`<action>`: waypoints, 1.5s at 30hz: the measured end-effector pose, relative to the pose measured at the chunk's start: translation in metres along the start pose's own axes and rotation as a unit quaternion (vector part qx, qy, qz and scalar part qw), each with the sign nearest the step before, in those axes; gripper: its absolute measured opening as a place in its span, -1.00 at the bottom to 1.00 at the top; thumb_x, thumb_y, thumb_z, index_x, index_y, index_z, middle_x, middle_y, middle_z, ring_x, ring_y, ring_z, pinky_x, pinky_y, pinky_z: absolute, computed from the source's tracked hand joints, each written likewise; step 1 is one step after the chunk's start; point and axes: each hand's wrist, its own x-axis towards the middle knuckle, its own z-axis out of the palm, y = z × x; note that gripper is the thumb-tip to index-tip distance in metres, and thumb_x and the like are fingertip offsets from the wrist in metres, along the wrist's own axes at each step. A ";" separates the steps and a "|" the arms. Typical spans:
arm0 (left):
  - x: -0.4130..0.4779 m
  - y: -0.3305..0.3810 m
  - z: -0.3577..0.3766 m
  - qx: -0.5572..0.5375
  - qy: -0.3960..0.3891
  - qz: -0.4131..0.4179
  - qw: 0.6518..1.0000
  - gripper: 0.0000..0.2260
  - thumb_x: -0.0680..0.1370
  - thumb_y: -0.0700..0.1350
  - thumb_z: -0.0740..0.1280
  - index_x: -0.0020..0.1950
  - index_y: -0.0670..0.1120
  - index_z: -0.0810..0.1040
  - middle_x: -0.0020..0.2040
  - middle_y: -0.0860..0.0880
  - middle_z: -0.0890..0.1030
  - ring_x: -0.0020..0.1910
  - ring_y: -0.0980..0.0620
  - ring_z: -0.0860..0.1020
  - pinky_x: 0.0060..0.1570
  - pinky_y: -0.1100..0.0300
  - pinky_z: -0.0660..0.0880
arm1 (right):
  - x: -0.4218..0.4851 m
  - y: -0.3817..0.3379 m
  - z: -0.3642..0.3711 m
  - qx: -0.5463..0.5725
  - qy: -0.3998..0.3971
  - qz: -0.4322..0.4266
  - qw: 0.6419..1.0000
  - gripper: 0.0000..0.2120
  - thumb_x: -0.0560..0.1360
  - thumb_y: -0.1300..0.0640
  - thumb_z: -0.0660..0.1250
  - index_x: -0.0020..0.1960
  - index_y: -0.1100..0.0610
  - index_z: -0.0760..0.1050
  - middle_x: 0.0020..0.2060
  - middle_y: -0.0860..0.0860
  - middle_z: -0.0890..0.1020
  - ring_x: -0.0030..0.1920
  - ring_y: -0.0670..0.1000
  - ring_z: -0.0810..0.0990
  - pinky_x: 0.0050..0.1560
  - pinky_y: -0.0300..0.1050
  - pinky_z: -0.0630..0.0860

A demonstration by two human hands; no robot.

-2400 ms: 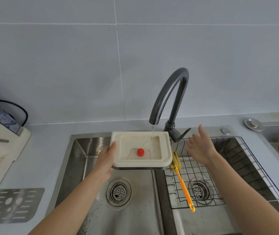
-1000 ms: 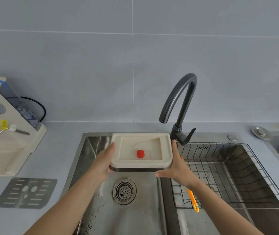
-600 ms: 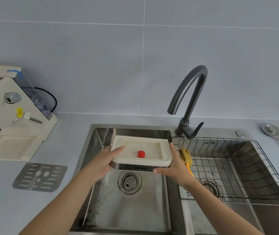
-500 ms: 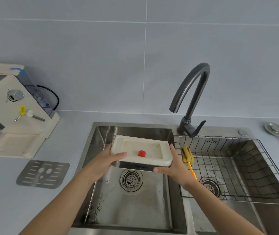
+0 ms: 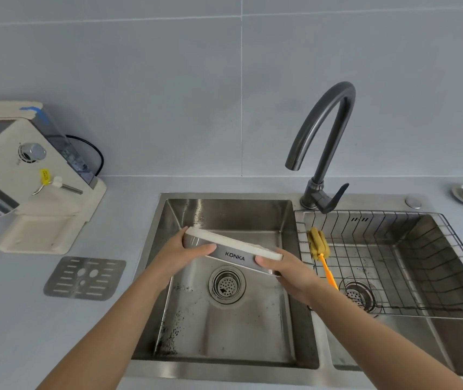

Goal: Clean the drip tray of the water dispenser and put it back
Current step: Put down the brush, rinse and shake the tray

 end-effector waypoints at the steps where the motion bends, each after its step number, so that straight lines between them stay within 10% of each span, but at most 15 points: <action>1: 0.001 0.001 0.000 0.004 0.003 -0.005 1.000 -0.70 0.30 0.04 0.50 -0.11 0.24 0.43 -0.12 0.33 0.51 -0.22 0.45 0.47 -0.27 0.45 0.29 | 0.002 0.001 0.000 0.007 -0.005 0.016 1.000 -0.39 0.23 -0.02 0.50 0.19 0.21 0.47 0.19 0.22 0.55 0.27 0.22 0.43 0.42 0.14 0.23; 9: 0.015 0.004 0.001 0.056 -0.034 -0.077 0.995 -0.77 0.27 0.21 0.46 -0.24 0.15 0.51 -0.21 0.29 0.53 -0.25 0.37 0.48 -0.26 0.39 0.33 | 0.006 0.009 -0.001 0.134 -0.040 0.125 0.982 -0.51 0.33 0.01 0.37 0.19 0.24 0.49 -0.07 0.09 0.63 -0.10 -0.01 0.61 -0.15 -0.24 0.50; 19: 0.026 0.000 0.009 0.122 -0.057 -0.155 0.979 -0.08 0.21 0.35 0.40 0.40 -0.14 0.24 0.41 -0.11 0.32 0.36 -0.10 0.33 0.36 -0.06 0.30 | 0.010 0.008 -0.008 0.186 -0.038 0.185 0.964 -0.50 0.36 0.03 0.39 0.24 0.23 0.46 -0.17 0.09 0.65 -0.29 0.00 0.66 -0.34 -0.19 0.55; 27: 0.024 0.053 -0.009 0.067 -0.035 -0.034 0.997 -0.73 0.20 0.32 0.43 -0.24 0.23 0.53 -0.15 0.28 0.52 -0.14 0.31 0.43 -0.11 0.25 0.33 | 0.016 -0.036 -0.020 0.145 -0.028 0.065 0.987 -0.61 0.27 -0.06 0.39 -0.03 0.18 0.58 -0.23 -0.01 0.68 -0.23 -0.10 0.64 -0.22 -0.31 0.55; 35: 0.003 -0.013 0.024 0.036 -0.104 -0.188 0.976 -0.03 0.04 0.31 0.44 0.32 -0.18 0.37 0.34 -0.19 0.42 0.32 -0.15 0.38 0.37 -0.05 0.29 | 0.007 0.015 -0.009 0.127 -0.016 0.231 0.965 -0.47 0.23 0.02 0.42 0.11 0.27 0.46 -0.15 0.12 0.63 -0.18 0.05 0.60 -0.21 -0.13 0.55; 41: 0.010 0.037 0.003 0.023 -0.028 -0.042 0.998 -0.64 0.10 0.36 0.45 -0.21 0.24 0.59 -0.23 0.27 0.64 -0.17 0.29 0.58 -0.11 0.29 0.39 | 0.012 -0.027 -0.021 0.078 0.026 0.064 0.995 -0.36 0.18 -0.12 0.46 0.10 0.28 0.50 -0.08 0.10 0.64 -0.07 0.02 0.61 0.08 -0.14 0.51; 45: -0.001 0.006 0.014 0.026 -0.060 -0.107 0.992 -0.46 0.12 0.30 0.42 0.03 0.12 0.56 0.09 0.06 0.59 0.05 0.13 0.52 -0.09 0.16 0.48 | 0.010 0.003 -0.014 0.094 -0.002 0.153 0.984 -0.51 0.26 -0.02 0.42 0.07 0.26 0.50 -0.12 0.11 0.64 -0.13 0.05 0.63 -0.18 -0.16 0.55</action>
